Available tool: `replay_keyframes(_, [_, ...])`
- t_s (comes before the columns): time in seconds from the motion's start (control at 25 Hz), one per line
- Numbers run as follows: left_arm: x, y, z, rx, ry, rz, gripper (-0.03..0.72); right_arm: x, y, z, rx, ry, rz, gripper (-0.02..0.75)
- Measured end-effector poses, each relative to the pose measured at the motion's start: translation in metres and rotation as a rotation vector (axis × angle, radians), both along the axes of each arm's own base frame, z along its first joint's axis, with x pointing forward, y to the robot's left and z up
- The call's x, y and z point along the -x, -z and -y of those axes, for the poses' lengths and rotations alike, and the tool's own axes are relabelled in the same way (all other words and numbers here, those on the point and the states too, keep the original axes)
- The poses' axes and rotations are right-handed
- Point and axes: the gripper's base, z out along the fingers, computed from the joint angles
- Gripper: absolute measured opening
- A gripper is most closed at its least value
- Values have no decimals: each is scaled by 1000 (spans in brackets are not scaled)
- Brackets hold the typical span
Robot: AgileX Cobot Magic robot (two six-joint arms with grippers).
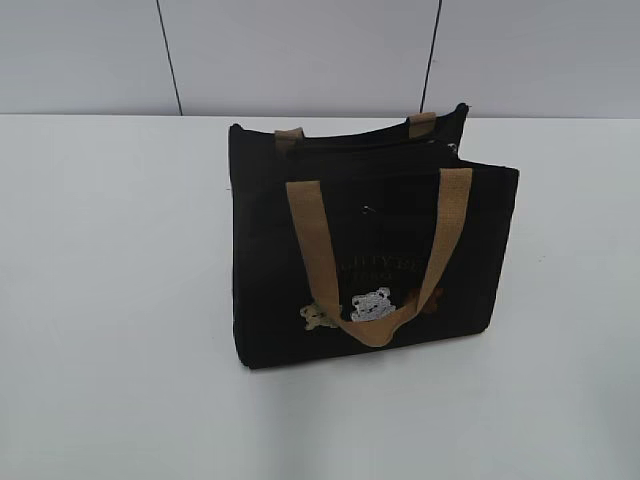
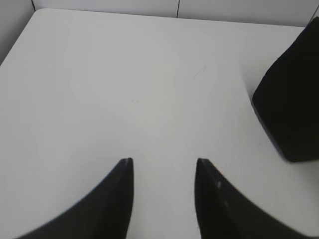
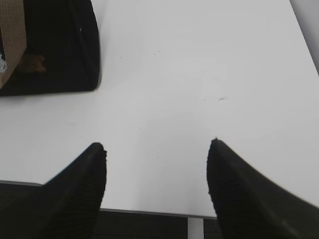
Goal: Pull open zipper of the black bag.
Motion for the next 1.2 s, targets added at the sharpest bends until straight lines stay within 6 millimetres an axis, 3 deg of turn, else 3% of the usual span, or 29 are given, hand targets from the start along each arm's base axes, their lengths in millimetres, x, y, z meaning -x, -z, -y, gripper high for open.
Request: replay_keyframes(1.2, [0, 0, 0, 0, 0, 0, 311, 0, 0, 0, 0, 0, 1, 484])
